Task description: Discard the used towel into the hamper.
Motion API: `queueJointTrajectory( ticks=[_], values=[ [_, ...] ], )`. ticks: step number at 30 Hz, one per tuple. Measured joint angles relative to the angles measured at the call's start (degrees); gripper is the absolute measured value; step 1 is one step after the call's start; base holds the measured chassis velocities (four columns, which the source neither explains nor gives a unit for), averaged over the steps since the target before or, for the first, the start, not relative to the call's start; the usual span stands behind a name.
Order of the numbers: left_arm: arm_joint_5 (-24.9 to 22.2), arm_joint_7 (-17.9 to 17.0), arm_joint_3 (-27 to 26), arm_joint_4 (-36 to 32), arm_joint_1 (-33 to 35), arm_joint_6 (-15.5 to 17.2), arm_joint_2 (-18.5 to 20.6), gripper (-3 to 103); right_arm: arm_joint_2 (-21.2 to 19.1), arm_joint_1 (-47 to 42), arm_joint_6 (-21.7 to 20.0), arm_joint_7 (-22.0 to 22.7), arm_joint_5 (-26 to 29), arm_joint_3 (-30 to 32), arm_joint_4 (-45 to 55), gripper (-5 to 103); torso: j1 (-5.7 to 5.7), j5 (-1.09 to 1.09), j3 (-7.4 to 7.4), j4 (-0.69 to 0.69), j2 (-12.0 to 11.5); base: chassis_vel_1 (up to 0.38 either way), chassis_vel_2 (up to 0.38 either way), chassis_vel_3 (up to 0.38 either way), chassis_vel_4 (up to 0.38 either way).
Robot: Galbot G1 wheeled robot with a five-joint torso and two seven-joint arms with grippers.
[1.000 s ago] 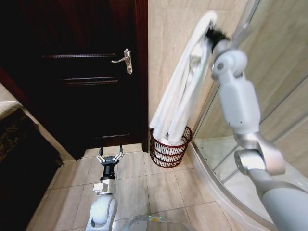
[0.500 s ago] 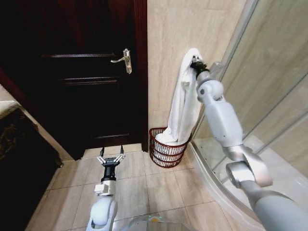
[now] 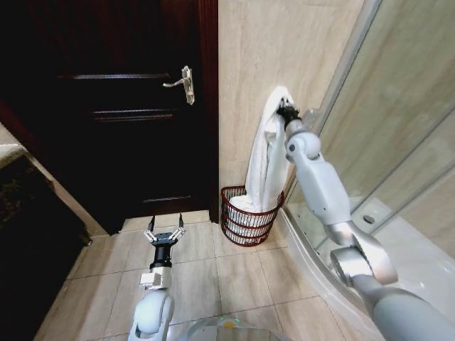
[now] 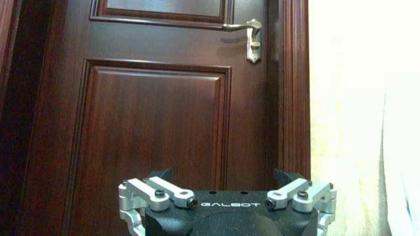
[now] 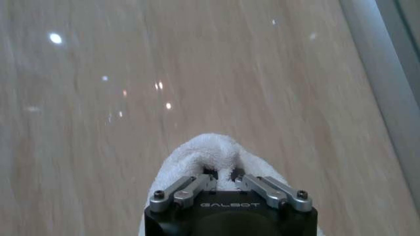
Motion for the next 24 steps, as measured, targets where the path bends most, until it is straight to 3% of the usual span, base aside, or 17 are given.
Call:
queueJointTrajectory(
  ticks=[7, 16, 24],
  values=[
    [0.27, 0.00, -0.12, 0.29, 0.13, -0.59, -0.38, 100, 0.68, -5.19, 0.69, -0.42, 0.13, 0.14, 1.68, 10, -0.52, -0.02, -1.16, 0.02, -1.66, 0.000, 0.000, 0.000, 0.000],
    [0.41, 0.00, -0.31, 0.44, 0.34, -1.38, -0.40, 100, 4.47, -10.26, 1.33, 0.32, 0.32, -0.84, 3.66, 10, -1.27, -0.02, -2.69, 0.02, -3.93, 0.000, 0.000, 0.000, 0.000],
    [0.67, 0.00, -0.30, -0.53, 1.17, -1.49, -0.43, 100, 4.02, -13.74, 2.33, 0.76, 0.08, 0.33, 2.09, 10, -1.86, 0.00, -4.02, 0.00, -5.84, 0.000, 0.000, 0.000, 0.000]
  ],
)
